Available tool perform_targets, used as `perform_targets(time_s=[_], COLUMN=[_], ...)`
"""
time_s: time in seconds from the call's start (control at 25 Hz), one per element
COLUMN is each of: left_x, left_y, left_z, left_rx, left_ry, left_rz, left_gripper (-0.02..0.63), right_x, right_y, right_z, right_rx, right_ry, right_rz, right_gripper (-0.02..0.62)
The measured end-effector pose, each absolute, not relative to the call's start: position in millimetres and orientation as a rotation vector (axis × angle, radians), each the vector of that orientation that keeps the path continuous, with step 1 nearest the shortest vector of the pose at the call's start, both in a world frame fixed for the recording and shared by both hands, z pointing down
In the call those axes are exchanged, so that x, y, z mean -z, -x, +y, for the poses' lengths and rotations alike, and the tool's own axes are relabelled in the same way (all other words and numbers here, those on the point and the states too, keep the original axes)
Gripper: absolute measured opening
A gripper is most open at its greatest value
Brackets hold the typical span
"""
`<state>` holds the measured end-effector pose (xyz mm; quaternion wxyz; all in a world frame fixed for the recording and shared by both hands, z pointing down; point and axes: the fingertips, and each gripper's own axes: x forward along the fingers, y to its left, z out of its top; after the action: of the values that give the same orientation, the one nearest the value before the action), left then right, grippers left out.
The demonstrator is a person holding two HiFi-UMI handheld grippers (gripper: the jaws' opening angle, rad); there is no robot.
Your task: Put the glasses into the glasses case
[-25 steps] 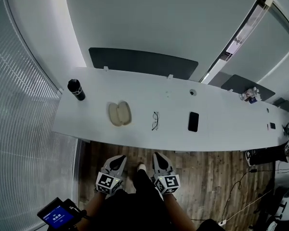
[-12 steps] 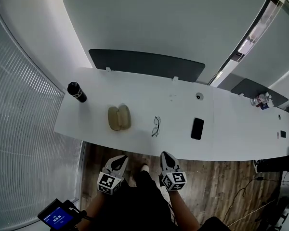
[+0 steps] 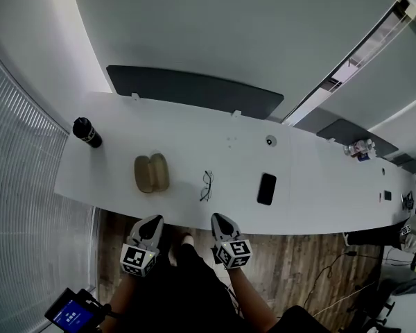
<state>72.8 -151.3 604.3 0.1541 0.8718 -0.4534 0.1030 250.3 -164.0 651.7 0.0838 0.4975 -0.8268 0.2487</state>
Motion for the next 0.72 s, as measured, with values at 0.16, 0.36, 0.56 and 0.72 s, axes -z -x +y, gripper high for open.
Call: perform_targets(time_s=[0.16, 0.36, 0.56, 0.72], left_x=[-607, -581, -572, -595], left_y=[-63, -43, -28, -21], left_z=[-196, -265, -315, -336], left_rx=[-0.251, -0.12, -0.016, -0.089], left_ry=[-2.501, -2.52, -2.539, -2.547], left_rz=[-1.272, -1.227, -1.156, -1.122], left_gripper=[0.006, 0.006, 0.006, 0.006], right_x=[-651, -666, -687, -711], right_y=[-247, -224, -220, -217], right_z=[-189, -208, -235, -250], right_rx=[-0.716, -0.742, -0.774, -0.783], right_ry=[-1.532, -1.498, -1.58, -1.594], right_rz=[-2.397, -2.274, -2.123, -2.025], right_gripper=[0.008, 0.008, 0.008, 0.017])
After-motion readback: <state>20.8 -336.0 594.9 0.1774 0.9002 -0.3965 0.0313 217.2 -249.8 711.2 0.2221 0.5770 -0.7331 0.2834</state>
